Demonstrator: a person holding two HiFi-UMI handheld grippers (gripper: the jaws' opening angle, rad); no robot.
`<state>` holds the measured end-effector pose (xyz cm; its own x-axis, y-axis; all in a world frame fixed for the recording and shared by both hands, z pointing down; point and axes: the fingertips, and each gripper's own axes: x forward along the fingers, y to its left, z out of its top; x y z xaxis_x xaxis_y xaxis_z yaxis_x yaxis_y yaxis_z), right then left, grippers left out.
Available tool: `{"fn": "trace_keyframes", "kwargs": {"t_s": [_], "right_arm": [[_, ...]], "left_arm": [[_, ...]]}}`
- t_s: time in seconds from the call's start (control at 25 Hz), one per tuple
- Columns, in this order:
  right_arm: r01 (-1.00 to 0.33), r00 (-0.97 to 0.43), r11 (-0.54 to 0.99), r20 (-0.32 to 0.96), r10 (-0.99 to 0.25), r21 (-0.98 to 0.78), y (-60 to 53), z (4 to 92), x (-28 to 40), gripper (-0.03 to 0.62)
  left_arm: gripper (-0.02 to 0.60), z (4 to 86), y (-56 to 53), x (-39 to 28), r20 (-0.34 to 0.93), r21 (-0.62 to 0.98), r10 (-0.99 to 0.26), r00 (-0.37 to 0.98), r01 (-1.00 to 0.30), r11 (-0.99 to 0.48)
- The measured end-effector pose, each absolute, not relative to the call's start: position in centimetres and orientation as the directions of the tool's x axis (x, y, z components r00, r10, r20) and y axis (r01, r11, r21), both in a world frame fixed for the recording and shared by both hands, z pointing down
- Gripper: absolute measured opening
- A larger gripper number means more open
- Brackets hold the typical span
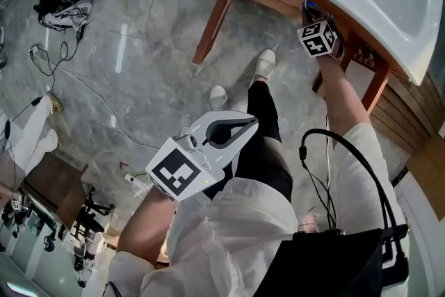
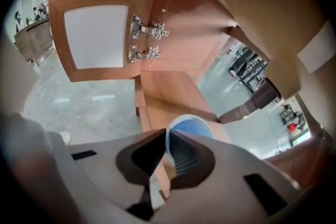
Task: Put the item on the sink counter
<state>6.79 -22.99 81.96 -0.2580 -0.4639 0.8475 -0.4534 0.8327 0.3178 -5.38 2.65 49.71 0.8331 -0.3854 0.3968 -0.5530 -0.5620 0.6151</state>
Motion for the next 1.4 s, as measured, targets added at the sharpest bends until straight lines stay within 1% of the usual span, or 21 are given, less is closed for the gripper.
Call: {"fn": "trace_keyframes", "kwargs": {"t_s": [0.08, 0.2, 0.32, 0.76, 1.08, 1.4], "right_arm": [[-0.453, -0.255, 0.833, 0.848, -0.464, 0.319, -23.6, 82.5, 6.9, 0.021], [-0.432, -0.255, 0.841, 0.850, -0.461, 0.327, -24.4, 82.8, 6.9, 0.021], [-0.429, -0.254, 0.843, 0.853, -0.456, 0.323, -24.5, 83.3, 6.8, 0.021], [-0.419, -0.247, 0.851, 0.862, -0.442, 0.316, -24.4, 83.7, 6.9, 0.024], [-0.410, -0.272, 0.848, 0.842, -0.466, 0.337, -23.0, 81.2, 6.1, 0.025], [-0.456, -0.334, 0.826, 0.797, -0.504, 0.331, -20.1, 76.3, 5.3, 0.025]], "left_arm": [[0.005, 50.3, 2.4, -5.2, 0.404, 0.622, -0.384, 0.830, -0.557, -0.551], [0.005, 50.9, 2.0, -5.0, 0.403, 0.606, -0.379, 0.833, -0.554, -0.572], [0.005, 50.9, 1.7, -4.7, 0.402, 0.636, -0.385, 0.831, -0.556, -0.536], [0.005, 50.9, 1.9, -4.7, 0.403, 0.638, -0.387, 0.829, -0.558, -0.530], [0.005, 50.0, 2.3, -4.4, 0.385, 0.619, -0.380, 0.841, -0.541, -0.570], [0.005, 47.8, 2.9, -4.3, 0.365, 0.579, -0.377, 0.851, -0.525, -0.624]]}}
